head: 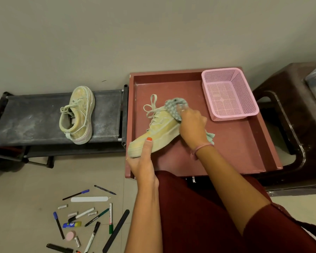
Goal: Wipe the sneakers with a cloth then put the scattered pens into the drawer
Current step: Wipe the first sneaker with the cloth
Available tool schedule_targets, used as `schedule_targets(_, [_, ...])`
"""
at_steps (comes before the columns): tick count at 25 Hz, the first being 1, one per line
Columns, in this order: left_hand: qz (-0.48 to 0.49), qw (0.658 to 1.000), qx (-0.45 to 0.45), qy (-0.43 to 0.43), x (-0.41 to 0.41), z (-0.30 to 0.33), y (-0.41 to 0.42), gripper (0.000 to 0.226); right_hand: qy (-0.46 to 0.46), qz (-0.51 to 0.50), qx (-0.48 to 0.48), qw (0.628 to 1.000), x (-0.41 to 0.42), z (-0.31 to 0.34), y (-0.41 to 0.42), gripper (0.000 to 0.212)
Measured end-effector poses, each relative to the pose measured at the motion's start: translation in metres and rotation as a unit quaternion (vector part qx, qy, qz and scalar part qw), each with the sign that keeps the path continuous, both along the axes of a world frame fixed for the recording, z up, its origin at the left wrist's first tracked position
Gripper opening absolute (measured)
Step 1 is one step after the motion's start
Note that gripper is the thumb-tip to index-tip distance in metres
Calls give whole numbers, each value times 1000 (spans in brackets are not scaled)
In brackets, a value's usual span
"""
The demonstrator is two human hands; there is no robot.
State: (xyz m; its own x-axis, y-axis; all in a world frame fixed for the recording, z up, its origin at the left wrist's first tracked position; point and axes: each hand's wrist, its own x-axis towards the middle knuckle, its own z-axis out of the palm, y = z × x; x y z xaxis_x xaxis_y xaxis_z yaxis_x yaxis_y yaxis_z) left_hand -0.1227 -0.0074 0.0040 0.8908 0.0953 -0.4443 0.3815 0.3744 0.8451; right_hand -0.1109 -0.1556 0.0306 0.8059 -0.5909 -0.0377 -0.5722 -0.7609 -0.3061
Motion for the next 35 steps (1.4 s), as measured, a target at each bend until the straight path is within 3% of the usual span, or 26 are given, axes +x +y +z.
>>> schedule_targets(2, [2, 1000, 1, 1, -1, -1, 1, 37, -106, 96, 28, 989, -16, 4, 30, 57])
schedule_targets(5, [9, 1000, 0, 10, -1, 0, 2, 39, -200, 134, 57, 969, -30, -4, 38, 49])
schedule_targets(8, [-5, 1000, 0, 3, -4, 2, 1, 50, -162, 100, -16, 982, -11, -11, 2, 48])
schedule_targets(11, [-17, 1000, 4, -3, -4, 2, 2, 57, -64, 30, 3, 998, 11, 3, -11, 45])
schedule_targets(13, [-18, 1000, 8, -8, -3, 3, 2, 60, -45, 30, 21, 998, 15, 11, 5, 46])
schedule_targets(17, [-14, 1000, 5, -12, -3, 5, 2, 70, -78, 103, -15, 991, -17, 1, 23, 60])
schedule_targets(19, [-19, 1000, 12, -15, -3, 5, 1, 65, -99, 64, -24, 993, -27, -13, 3, 62])
schedule_targets(23, [-24, 999, 22, -11, -5, 6, 2, 58, -52, -113, 145, 981, -25, -30, -22, 44])
schedule_targets(27, [-32, 999, 8, -27, -2, 6, 1, 73, -131, -11, 155, 979, -50, -30, 34, 86])
schedule_targets(29, [-27, 999, 2, -24, -2, 5, 0, 77, -167, 60, 130, 976, -67, -20, 69, 82])
schedule_targets(31, [-23, 1000, 1, -18, -2, 2, 2, 76, -191, 133, 38, 972, -73, -15, 84, 67])
schedule_targets(35, [-24, 1000, 15, -12, -3, 4, 1, 77, -85, 114, -43, 989, -38, -18, 39, 55])
